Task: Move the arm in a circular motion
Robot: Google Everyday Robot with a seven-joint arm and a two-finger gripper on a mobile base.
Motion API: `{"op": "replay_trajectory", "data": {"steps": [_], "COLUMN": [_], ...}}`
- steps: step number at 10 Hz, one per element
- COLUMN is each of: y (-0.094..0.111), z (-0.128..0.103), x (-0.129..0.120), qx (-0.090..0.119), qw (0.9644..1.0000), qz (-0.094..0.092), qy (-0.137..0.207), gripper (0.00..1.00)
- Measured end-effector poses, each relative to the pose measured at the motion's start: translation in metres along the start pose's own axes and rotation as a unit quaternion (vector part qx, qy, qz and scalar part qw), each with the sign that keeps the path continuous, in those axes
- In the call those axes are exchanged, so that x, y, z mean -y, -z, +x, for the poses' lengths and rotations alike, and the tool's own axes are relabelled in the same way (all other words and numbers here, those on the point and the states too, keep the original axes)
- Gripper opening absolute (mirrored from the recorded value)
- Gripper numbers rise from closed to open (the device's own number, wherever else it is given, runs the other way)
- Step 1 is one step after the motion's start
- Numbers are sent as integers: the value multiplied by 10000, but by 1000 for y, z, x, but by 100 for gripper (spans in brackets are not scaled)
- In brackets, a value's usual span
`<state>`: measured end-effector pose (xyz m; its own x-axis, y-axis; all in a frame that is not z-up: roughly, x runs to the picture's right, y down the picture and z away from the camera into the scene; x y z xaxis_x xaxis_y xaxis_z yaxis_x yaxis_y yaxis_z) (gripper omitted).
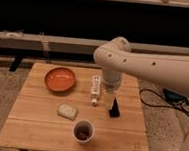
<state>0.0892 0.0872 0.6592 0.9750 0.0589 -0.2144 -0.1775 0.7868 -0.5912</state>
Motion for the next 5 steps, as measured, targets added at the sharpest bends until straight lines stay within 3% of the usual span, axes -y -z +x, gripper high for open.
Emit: {"op": "replay_trajectory", "data": {"steps": [3, 5], "y": [19, 34], "z": [-29, -74], "x": [-66, -103], "qx": [91, 217], "qw": [9996, 9976], "qz": [-15, -17], "qy": [253, 659], "gripper": [80, 80]}}
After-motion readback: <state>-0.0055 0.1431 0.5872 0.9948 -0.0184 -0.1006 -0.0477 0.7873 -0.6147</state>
